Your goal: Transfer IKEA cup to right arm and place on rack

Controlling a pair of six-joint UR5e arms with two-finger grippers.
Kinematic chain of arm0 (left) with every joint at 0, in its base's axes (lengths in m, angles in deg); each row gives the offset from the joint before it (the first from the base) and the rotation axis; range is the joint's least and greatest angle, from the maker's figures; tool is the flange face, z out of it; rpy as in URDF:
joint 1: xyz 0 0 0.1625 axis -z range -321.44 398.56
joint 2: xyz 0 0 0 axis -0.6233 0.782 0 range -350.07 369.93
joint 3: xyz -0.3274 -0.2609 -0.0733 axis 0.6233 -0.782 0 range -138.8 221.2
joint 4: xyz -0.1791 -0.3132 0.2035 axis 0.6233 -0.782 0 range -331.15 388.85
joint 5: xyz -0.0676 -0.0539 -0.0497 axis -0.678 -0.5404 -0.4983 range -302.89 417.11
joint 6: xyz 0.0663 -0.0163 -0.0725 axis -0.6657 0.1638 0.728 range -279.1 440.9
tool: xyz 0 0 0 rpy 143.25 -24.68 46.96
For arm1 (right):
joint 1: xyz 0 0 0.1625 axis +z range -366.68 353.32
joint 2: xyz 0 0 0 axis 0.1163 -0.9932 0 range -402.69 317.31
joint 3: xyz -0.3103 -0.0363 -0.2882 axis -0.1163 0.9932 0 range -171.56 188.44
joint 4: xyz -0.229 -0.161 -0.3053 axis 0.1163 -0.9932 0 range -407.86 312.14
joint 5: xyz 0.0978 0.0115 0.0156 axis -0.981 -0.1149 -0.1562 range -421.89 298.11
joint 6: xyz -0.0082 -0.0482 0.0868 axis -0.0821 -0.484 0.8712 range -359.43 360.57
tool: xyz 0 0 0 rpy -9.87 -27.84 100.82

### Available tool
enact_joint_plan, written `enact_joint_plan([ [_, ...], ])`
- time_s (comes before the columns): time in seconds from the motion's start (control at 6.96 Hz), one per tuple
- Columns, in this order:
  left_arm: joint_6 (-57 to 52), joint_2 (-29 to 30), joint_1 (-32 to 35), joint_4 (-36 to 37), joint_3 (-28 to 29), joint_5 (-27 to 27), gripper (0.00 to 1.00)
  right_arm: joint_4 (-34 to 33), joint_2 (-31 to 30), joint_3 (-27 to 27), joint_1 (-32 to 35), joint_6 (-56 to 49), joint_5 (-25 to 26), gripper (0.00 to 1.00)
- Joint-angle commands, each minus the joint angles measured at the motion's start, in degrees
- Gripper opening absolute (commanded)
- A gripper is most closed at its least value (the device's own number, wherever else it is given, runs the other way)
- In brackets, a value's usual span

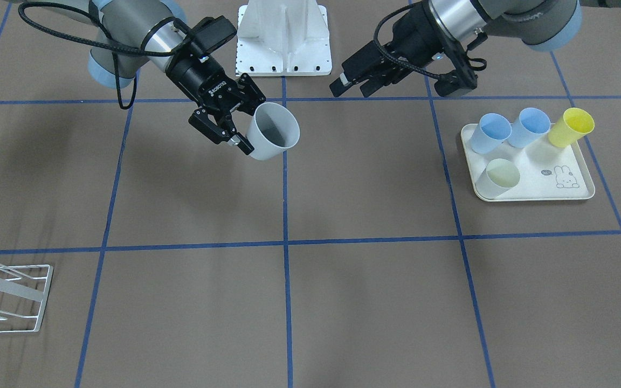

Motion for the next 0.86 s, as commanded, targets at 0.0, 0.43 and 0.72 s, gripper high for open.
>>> enact_joint_plan([
  [0.0, -8.4, -5.3, 2.4, 0.4, 0.5, 0.1, 1.0, -19.3, -1.6, -8.1, 2.8, 0.2, -0.2, 0.32],
  [0.43, -25.7, -15.7, 6.8, 0.4, 0.7, 0.1, 1.0, -43.6, -0.9, -13.2, 11.1, -6.0, -1.7, 0.3],
  [0.72, -40.7, -19.9, 11.9, 0.5, 3.4, 0.0, 1.0, -46.9, -1.6, -12.7, 16.4, -18.1, -2.0, 0.19],
])
